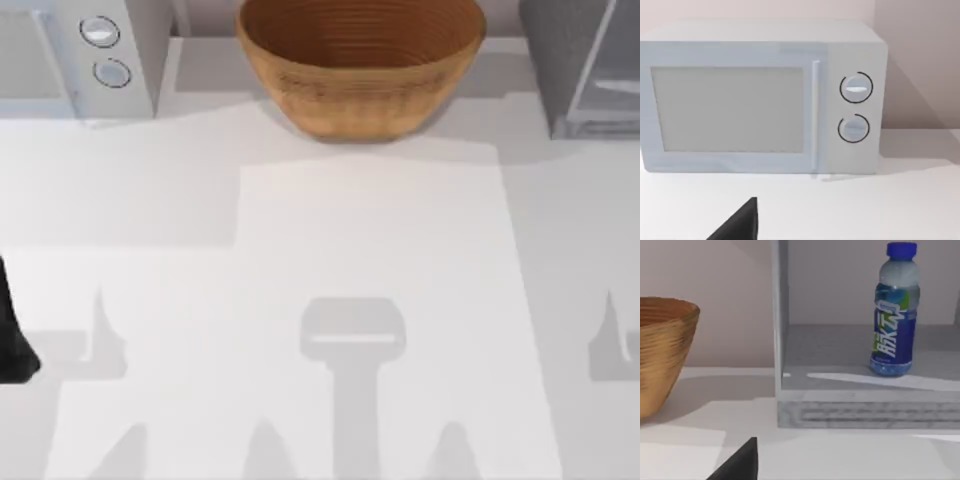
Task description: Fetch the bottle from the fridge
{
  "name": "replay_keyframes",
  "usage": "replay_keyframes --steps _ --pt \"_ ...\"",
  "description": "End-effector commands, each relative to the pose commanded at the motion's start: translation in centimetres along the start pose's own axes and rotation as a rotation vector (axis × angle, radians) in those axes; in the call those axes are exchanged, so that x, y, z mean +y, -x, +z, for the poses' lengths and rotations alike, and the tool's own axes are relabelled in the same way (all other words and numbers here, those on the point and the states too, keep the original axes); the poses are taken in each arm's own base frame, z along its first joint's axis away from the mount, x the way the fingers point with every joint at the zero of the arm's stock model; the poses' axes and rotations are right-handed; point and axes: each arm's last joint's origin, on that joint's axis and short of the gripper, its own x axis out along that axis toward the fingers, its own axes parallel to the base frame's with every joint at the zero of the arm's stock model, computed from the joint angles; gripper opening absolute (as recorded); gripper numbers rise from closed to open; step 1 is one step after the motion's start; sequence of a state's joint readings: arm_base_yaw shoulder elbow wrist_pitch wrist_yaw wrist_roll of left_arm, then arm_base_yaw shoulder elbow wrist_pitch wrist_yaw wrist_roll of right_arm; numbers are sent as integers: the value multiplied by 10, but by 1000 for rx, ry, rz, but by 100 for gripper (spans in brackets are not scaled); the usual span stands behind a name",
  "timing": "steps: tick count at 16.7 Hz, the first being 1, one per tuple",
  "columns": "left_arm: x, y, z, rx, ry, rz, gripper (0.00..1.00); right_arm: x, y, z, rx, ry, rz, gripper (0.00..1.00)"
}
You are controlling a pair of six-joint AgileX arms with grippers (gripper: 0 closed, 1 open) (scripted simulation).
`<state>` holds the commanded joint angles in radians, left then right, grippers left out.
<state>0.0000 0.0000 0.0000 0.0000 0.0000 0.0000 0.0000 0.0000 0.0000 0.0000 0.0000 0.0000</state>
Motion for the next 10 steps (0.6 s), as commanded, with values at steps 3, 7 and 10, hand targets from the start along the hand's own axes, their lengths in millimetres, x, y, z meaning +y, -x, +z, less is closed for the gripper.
replay_keyframes --steps 3,7,10 --pt "0 0 0 0 0 0 100 0 -1 1 -1 0 0 100" --pt "0 0 0 0 0 0 100 -5 -9 10 -22 4 -1 100" --pt "0 0 0 0 0 0 100 -12 -24 17 -33 10 -4 100"
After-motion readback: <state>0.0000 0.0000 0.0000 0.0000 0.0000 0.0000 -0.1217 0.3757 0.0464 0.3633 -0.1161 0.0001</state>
